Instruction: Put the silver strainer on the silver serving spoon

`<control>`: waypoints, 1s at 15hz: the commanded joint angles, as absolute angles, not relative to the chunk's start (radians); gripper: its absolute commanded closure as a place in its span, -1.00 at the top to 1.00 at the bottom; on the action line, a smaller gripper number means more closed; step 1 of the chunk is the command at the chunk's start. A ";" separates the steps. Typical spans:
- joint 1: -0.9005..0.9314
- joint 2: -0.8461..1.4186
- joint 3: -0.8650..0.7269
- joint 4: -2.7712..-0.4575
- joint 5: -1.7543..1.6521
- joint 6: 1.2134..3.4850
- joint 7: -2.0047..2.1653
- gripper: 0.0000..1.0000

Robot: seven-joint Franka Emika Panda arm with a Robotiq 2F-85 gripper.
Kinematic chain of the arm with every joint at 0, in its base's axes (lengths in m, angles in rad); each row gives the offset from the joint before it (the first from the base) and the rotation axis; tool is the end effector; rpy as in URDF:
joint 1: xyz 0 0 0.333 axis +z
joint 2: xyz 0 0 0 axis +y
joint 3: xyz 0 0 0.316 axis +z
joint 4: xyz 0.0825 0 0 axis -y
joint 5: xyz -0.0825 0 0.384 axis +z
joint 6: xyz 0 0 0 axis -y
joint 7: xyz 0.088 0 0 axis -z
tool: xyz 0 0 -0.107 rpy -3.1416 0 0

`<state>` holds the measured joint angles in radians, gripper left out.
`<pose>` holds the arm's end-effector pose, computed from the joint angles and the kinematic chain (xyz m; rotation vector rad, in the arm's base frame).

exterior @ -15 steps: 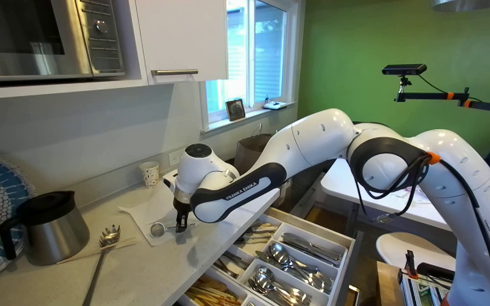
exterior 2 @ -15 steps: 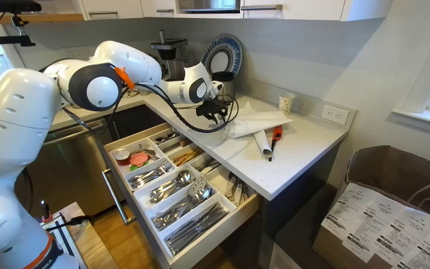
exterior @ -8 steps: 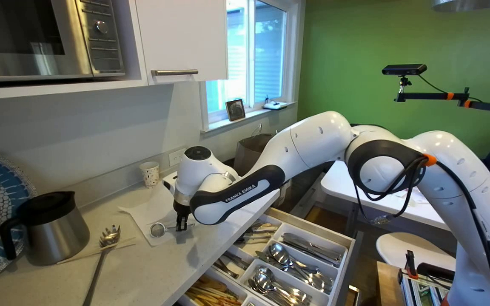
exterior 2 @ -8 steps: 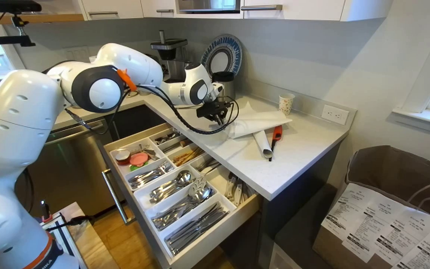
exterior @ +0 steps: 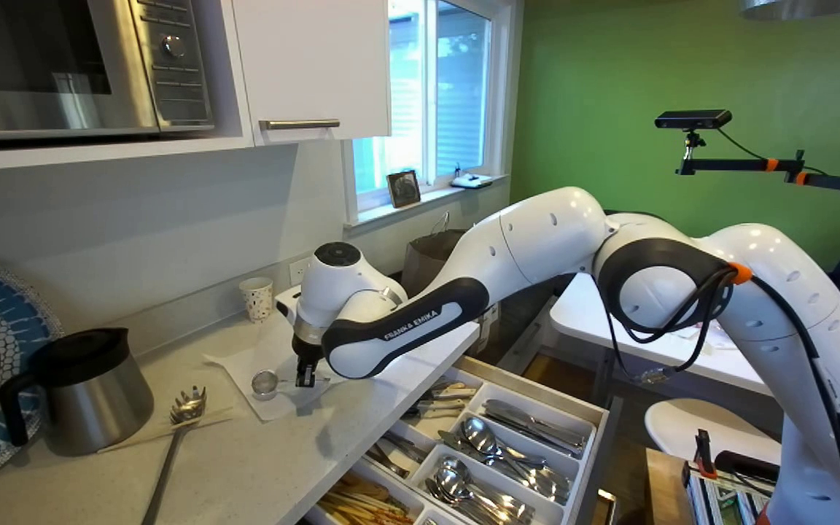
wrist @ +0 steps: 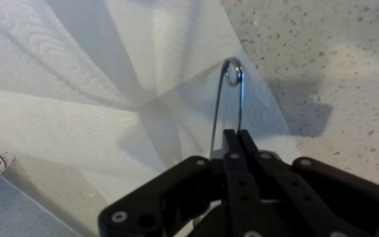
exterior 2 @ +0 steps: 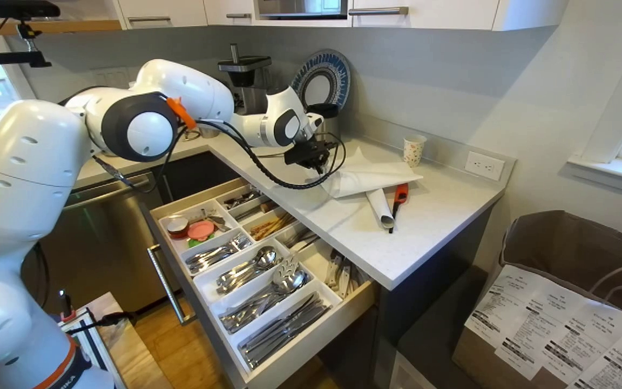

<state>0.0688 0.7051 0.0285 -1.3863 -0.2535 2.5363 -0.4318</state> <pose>0.7637 0.0720 0.3419 2.6703 0.9661 0.5909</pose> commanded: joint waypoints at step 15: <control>0.052 0.607 0.119 -1.434 -0.208 2.532 -0.461 -0.94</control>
<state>0.0488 0.6066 0.1210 -1.4361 -0.2090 2.5352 -0.4620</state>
